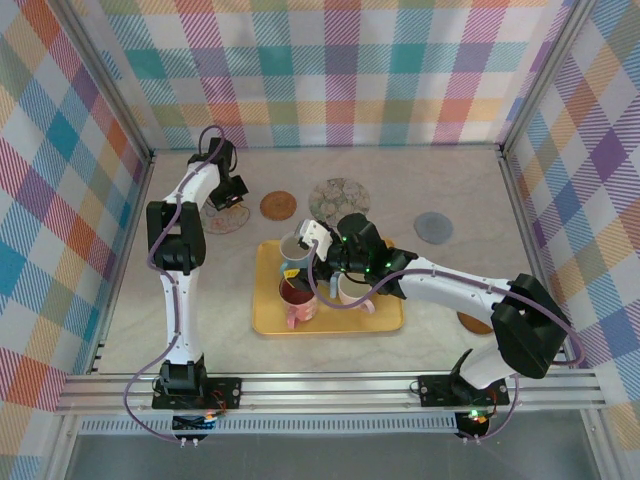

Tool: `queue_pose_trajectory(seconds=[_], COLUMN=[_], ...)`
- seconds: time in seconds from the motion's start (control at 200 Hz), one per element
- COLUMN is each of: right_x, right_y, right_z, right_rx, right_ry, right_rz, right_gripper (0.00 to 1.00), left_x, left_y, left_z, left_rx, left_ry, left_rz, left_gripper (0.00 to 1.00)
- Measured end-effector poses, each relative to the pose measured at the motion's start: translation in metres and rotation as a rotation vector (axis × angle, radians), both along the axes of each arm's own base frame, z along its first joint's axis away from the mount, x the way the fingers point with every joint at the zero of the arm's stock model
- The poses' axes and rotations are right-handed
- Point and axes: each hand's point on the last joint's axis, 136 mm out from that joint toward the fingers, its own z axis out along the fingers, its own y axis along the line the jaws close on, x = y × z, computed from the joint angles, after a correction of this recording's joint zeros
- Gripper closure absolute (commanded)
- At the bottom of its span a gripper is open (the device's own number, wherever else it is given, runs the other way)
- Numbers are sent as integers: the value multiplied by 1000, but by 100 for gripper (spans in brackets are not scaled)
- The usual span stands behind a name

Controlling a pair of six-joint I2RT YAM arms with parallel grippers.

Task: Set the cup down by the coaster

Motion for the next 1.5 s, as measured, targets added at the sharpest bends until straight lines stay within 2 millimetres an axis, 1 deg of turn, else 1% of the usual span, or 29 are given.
queue_pose_trajectory(seconds=[0.105, 0.235, 0.275, 0.34, 0.47, 0.58, 0.685, 0.78, 1.185, 1.28, 1.355, 1.5], right_x=[0, 0, 0, 0, 0, 1, 2, 3, 8, 9, 12, 17], right_y=[0, -1, -1, 0, 0, -1, -2, -2, -4, -5, -6, -10], right_z=[0, -1, -2, -3, -6, -7, -7, -7, -3, -3, -3, -3], right_rx=[-2, -5, -6, -8, -16, -21, -21, -20, -15, -15, -15, -11], right_ry=[1, 4, 5, 6, 13, 16, 17, 17, 21, 22, 25, 34], right_rz=[0, 0, 0, 0, 0, -3, -7, -7, -22, -29, -41, -66], right_gripper=[1, 1, 1, 1, 1, 1, 1, 1, 1, 1, 1, 1], left_x=[0, 1, 1, 3, 4, 5, 6, 7, 11, 11, 12, 10], left_y=[0, 0, 0, 1, 3, 3, 3, 3, -6, -8, -10, -17], left_z=[-1, -1, -1, -1, -1, 0, 0, 1, 7, 12, 21, 47], left_rx=[-9, -16, -15, -16, -25, -29, -34, -44, -120, -130, -145, -177], left_ry=[0, 0, -1, -6, -11, -15, -18, -21, -41, -50, -64, -104], left_rz=[7, 15, 15, 20, 28, 27, 35, 43, 27, 22, 16, -7], left_gripper=[94, 87, 84, 75, 66, 63, 56, 52, 35, 34, 33, 27])
